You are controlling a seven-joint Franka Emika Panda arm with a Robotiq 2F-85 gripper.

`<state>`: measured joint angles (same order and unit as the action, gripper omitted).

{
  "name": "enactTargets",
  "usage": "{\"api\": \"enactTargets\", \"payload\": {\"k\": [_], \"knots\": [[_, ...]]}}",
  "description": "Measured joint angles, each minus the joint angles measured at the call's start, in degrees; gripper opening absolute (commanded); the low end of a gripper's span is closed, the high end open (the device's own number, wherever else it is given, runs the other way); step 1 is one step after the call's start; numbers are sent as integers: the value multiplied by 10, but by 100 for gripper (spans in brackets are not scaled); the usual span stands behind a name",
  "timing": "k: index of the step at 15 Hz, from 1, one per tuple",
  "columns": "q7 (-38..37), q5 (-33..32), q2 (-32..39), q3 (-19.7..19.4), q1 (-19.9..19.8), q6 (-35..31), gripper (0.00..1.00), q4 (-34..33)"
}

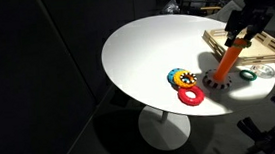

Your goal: Put the yellow ring through the pole

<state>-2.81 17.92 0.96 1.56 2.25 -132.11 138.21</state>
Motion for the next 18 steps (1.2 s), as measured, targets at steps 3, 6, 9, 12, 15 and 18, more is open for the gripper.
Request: {"api": "enactTargets", "payload": {"k": [3,6,9,12,15,18], "knots": [[8,-6,0,2,0,-35,94,19],[15,-10,0,5,1,-64,100,36],[28,-9,0,8,1,-58,100,41],[39,-7,-4,9,1,-23,100,41],[41,-16,-14,9,1,-4,100,40],[41,-41,-31,9,1,-3,100,40]]}}
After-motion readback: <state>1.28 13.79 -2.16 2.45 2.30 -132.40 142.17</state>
